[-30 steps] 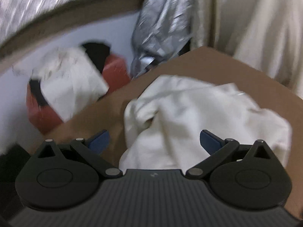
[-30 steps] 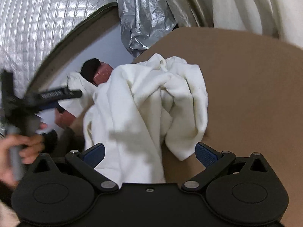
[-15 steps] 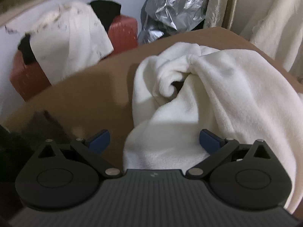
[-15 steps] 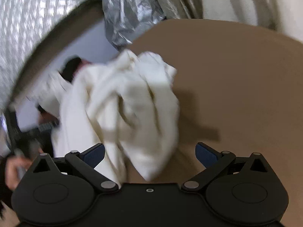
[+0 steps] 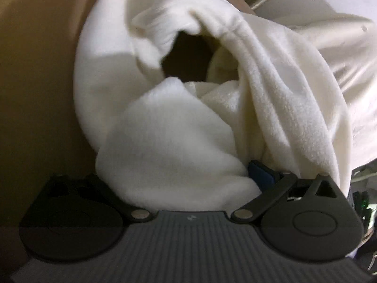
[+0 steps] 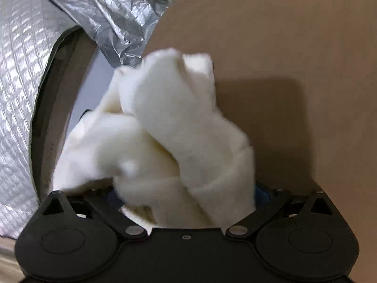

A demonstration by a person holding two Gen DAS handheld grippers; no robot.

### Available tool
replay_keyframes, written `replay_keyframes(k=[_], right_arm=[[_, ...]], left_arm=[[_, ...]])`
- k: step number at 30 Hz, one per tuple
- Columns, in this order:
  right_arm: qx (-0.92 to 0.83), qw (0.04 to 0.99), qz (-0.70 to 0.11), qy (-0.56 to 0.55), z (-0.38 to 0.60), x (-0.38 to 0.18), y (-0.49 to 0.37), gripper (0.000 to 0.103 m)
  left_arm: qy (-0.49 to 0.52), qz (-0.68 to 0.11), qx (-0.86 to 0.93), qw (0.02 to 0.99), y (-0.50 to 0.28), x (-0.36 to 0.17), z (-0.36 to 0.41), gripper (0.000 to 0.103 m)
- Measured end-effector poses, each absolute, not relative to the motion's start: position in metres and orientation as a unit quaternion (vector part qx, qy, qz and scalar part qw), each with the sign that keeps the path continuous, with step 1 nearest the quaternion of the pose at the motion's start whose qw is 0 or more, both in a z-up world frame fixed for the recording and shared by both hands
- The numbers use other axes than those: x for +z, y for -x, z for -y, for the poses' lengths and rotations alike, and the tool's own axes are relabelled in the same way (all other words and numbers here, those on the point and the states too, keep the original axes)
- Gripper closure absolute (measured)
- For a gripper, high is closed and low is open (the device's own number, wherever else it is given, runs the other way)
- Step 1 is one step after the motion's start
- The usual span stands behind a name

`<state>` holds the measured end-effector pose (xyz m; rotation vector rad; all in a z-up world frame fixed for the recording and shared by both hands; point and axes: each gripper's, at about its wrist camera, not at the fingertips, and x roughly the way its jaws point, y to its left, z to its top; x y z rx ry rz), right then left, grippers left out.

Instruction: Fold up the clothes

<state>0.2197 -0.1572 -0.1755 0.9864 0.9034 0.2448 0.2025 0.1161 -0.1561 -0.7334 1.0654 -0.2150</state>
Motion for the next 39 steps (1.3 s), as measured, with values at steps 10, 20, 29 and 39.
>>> replay_keyframes(k=[10, 20, 29, 39], right_arm=[[0.173, 0.784, -0.381, -0.459, 0.171, -0.138, -0.167, 0.040], [0.169, 0.827, -0.291, -0.450, 0.230, -0.087, -0.029, 0.040], [0.114, 0.917, -0.200, -0.325, 0.261, -0.019, 0.060, 0.044], [-0.031, 0.993, -0.045, -0.107, 0.280, 0.066, 0.100, 0.048]], left_arm=[[0.393, -0.487, -0.286, 0.725, -0.186, -0.141, -0.079, 0.014], [0.246, -0.424, -0.374, 0.787, -0.133, -0.058, 0.016, 0.020], [0.186, -0.347, -0.437, 0.809, -0.116, -0.025, 0.092, 0.026], [0.136, -0.329, -0.451, 0.819, -0.132, 0.037, 0.146, 0.009]])
